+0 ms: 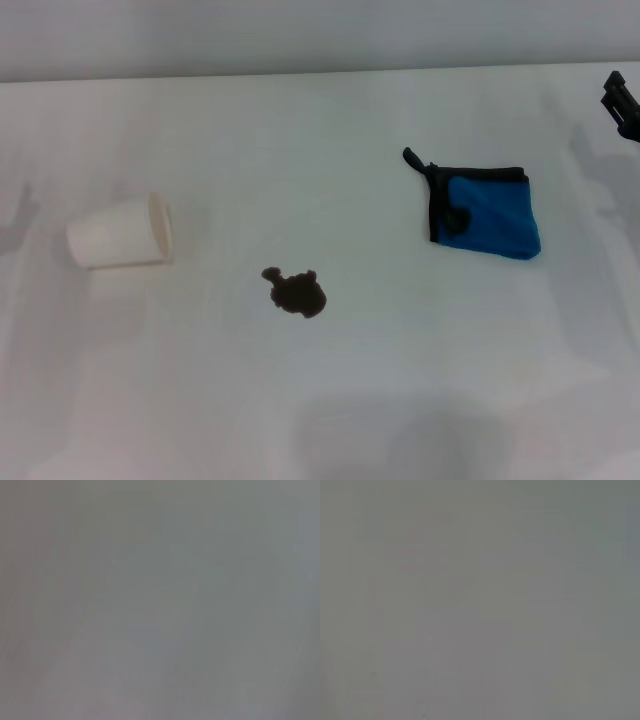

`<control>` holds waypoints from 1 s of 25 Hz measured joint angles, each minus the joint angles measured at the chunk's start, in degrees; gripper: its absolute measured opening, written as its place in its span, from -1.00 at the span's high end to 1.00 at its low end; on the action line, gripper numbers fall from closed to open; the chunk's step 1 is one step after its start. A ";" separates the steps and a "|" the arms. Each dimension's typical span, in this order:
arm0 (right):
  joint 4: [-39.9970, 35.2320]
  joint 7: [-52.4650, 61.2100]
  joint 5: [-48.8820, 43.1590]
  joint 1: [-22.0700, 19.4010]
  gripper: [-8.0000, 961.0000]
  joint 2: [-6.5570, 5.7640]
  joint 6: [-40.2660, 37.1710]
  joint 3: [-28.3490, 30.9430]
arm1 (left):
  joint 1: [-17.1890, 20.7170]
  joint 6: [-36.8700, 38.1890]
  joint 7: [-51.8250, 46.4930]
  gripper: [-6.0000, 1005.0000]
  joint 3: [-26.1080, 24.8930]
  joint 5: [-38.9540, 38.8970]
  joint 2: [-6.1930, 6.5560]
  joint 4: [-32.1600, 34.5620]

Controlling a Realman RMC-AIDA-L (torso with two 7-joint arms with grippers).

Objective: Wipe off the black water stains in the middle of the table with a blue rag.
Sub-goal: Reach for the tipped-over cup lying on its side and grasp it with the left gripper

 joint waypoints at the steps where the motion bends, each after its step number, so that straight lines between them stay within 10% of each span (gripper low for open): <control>1: 0.14 -0.10 -0.01 0.00 -0.61 0.00 0.04 -0.01 | -0.01 -0.01 0.00 -0.75 0.00 0.00 0.00 0.00; 16: 0.39 -0.36 -0.14 0.55 -0.61 0.01 -0.35 -0.13 | -2.10 2.15 -0.86 -0.75 0.25 3.59 0.62 0.52; 19: 0.38 -0.19 -0.14 0.60 -0.61 -0.06 -0.37 -0.13 | -3.16 3.17 -6.81 -0.75 0.28 8.23 2.24 1.85; 25: 0.33 0.09 -0.14 0.70 -0.60 -0.07 -0.36 -0.13 | -4.95 2.24 -32.03 -0.75 0.28 30.78 9.76 9.96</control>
